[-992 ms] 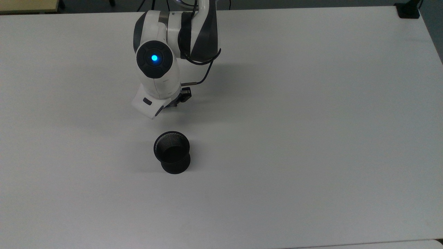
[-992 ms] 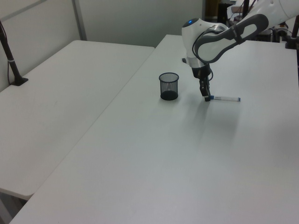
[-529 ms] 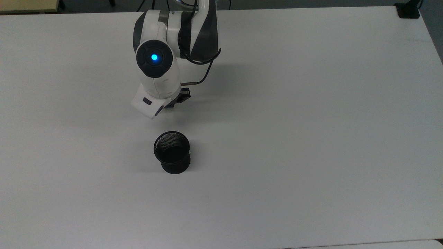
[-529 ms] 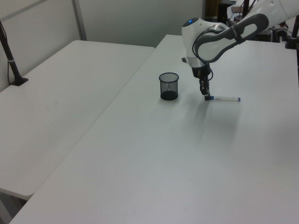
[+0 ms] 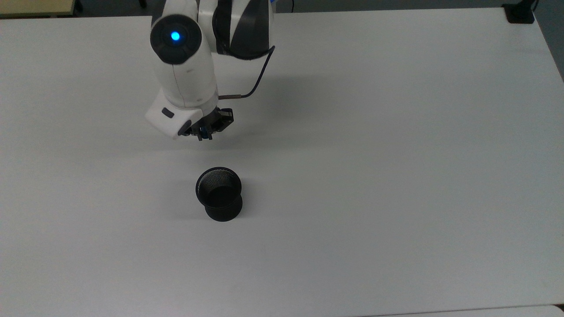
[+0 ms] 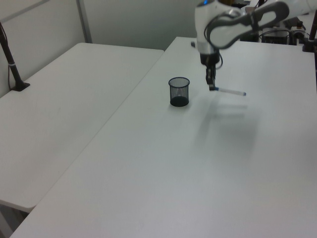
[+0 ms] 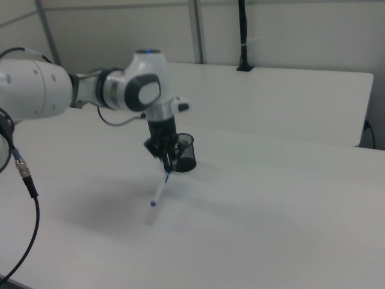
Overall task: Insert the marker
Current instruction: 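Lift the marker and carry it above the black mesh cup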
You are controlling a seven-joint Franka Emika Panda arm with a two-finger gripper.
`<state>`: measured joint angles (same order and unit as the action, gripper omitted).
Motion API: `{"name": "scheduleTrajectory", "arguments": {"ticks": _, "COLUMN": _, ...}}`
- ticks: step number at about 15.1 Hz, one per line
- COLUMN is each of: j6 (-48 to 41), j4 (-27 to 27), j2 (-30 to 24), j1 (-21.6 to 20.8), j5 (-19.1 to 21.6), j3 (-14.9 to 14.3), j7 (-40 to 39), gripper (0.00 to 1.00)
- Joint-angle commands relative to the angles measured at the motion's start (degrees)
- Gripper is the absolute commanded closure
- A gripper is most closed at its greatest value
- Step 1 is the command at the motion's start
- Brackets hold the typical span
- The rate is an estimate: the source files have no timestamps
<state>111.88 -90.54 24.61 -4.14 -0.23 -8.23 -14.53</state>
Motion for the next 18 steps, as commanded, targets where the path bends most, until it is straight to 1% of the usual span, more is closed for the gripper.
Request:
{"name": "scheduleTrajectory", "arguments": {"ticks": 1, "j6": 1.7, "j4": 3.2, "j2": -3.6, "j1": -1.6, "j5": 1.6, "j3": -1.3, "j7": 1.0, "gripper": 1.00}}
{"name": "scheduleTrajectory", "arguments": {"ticks": 2, "j6": 3.9, "j4": 4.2, "j2": -3.5, "j1": -1.6, "j5": 1.5, "j3": -1.3, "j7": 2.8, "gripper": 1.00}}
{"name": "scheduleTrajectory", "arguments": {"ticks": 3, "j6": 7.9, "j4": 4.3, "j2": -3.5, "j1": -1.6, "j5": 1.5, "j3": -1.2, "j7": 4.7, "gripper": 1.00}}
{"name": "scheduleTrajectory", "arguments": {"ticks": 7, "j6": 26.1, "j4": 4.2, "j2": -3.3, "j1": -1.6, "j5": 0.8, "j3": -1.2, "j7": 10.2, "gripper": 1.00}}
{"name": "scheduleTrajectory", "arguments": {"ticks": 10, "j6": 34.8, "j4": 4.0, "j2": -2.6, "j1": -1.4, "j5": 0.9, "j3": -1.2, "j7": 12.5, "gripper": 1.00}}
{"name": "scheduleTrajectory", "arguments": {"ticks": 12, "j6": 41.5, "j4": 3.7, "j2": -0.9, "j1": -1.6, "j5": 0.7, "j3": -1.1, "j7": 16.8, "gripper": 1.00}}
{"name": "scheduleTrajectory", "arguments": {"ticks": 15, "j6": 43.2, "j4": 3.3, "j2": 0.3, "j1": -2.6, "j5": -1.5, "j3": -1.0, "j7": 18.4, "gripper": 1.00}}
{"name": "scheduleTrajectory", "arguments": {"ticks": 18, "j6": 43.4, "j4": 2.8, "j2": 1.8, "j1": -3.5, "j5": -1.8, "j3": -1.0, "j7": 19.9, "gripper": 1.00}}
